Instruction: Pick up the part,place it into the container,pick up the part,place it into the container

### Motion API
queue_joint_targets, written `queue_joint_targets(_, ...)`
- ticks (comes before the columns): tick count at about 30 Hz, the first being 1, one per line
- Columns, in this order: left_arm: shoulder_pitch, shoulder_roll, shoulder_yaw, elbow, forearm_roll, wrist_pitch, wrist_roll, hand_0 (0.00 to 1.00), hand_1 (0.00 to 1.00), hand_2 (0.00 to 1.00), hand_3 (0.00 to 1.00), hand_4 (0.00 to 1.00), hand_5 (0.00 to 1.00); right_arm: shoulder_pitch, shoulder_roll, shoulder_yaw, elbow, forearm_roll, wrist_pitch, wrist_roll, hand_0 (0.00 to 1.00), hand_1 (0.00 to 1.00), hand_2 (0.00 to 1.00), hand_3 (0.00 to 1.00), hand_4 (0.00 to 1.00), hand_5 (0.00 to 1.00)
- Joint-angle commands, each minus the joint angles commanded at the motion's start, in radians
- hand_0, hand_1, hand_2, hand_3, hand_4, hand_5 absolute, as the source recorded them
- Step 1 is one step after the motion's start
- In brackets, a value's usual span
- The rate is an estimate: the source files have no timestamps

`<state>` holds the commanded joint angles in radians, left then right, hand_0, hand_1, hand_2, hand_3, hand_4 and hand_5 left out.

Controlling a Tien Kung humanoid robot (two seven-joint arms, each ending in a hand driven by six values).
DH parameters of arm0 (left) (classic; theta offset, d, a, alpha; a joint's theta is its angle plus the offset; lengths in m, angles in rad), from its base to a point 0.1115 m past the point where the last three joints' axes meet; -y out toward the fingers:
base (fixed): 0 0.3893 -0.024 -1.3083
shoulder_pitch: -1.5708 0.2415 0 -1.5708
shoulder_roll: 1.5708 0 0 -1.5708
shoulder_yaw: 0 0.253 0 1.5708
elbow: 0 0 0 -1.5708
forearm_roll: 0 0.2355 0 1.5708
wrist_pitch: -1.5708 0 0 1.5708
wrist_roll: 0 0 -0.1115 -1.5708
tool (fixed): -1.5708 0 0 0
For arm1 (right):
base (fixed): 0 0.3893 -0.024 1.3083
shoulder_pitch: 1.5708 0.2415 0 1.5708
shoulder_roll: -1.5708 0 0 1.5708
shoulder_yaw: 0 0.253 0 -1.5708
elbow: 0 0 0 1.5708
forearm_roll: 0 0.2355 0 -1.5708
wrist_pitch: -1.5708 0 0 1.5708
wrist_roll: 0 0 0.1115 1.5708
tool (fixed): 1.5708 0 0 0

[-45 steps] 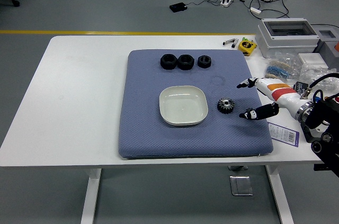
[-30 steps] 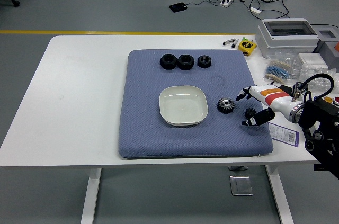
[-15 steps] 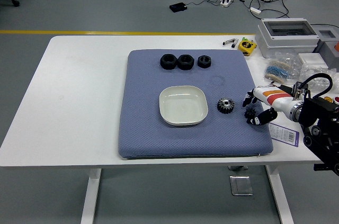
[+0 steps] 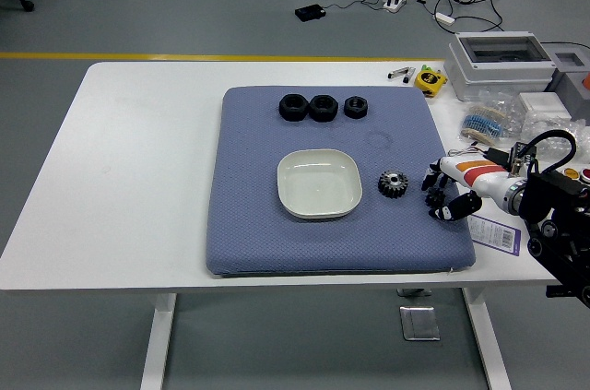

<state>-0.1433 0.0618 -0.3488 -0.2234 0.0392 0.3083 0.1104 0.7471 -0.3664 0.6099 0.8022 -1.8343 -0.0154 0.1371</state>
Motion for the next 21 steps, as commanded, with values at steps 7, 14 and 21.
queue_joint_targets(7, 0.003, 0.0, -0.011, -0.001, 0.02, 0.0, 0.007, 0.52, 0.541, 0.669, 0.596, 0.589, 0.568, -0.005, 0.0, -0.005, -0.016, 0.007, 0.004, 0.003, 0.512, 0.489, 0.534, 0.516, 0.771, 0.1)
queue_joint_targets(14, 0.006, 0.001, -0.016, -0.002, 0.032, 0.0, 0.01, 0.522, 0.546, 0.669, 0.596, 0.588, 0.568, -0.012, -0.001, -0.006, -0.018, 0.022, -0.014, 0.018, 0.522, 0.466, 0.516, 0.504, 0.738, 0.103)
queue_joint_targets(21, -0.002, 0.003, -0.013, -0.003, 0.036, -0.002, 0.01, 0.521, 0.548, 0.667, 0.595, 0.585, 0.564, -0.004, -0.001, -0.017, -0.03, 0.007, -0.034, 0.003, 0.461, 0.435, 0.495, 0.491, 0.722, 0.08)
